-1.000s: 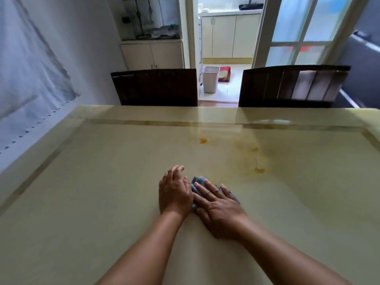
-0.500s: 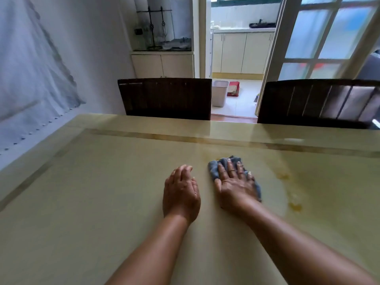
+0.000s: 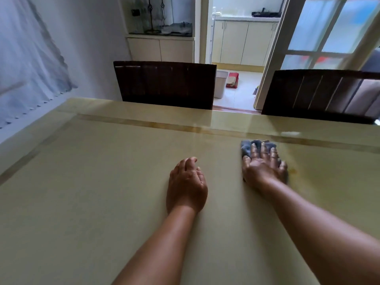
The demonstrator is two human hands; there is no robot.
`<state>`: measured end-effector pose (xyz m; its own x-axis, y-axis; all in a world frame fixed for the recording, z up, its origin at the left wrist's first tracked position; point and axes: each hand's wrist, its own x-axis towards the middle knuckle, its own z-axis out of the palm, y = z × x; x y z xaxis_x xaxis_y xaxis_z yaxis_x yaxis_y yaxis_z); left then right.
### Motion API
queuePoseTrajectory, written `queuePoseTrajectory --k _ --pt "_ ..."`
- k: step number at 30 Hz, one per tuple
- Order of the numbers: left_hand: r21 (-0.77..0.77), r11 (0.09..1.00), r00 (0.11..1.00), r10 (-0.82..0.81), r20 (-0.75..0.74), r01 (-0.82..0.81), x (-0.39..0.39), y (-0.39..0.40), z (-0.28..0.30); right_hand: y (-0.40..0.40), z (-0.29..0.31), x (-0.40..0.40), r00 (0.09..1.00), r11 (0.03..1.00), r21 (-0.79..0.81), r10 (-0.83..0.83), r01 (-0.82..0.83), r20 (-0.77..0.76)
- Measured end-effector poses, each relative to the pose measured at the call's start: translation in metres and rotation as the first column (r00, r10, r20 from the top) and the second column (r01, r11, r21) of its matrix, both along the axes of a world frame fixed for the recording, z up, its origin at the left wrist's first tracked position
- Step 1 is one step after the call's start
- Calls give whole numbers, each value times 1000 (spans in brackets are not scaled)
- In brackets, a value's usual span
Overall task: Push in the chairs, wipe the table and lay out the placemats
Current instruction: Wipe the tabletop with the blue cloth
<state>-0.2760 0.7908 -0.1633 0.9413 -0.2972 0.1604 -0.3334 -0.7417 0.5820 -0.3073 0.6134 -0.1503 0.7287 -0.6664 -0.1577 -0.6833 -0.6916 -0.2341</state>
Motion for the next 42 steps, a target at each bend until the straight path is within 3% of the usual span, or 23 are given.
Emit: queuePoseTrajectory --k 4,9,13,17,26,32,36,42 --pt "-16 1000 998 -10 -60 9 -4 2 9 49 2 -39 969 969 3 248 -248 -12" --pt "-169 986 977 -44 -209 9 2 13 23 116 0 -51 889 889 51 457 -456 -14" --pt "-110 991 986 -92 -137 77 20 28 33 135 1 -17 847 849 32 528 -527 -59" --pt "-132 991 996 -6 -85 -5 49 35 27 131 6 39 789 795 12 604 -607 -113" --pt "-230 970 990 49 -134 -79 119 5 19 97 4 158 838 840 51 542 -540 -54" --pt "12 999 999 -52 8 52 124 0 -2 64 -2 197 876 876 15 480 -481 44" --pt "113 991 995 -82 61 74 124 1 -5 34 -2 197 942 946 8 322 -324 90" --pt "150 986 995 -80 53 71 123 -1 -4 -38 -4 155 994 994 -25 108 -108 22"
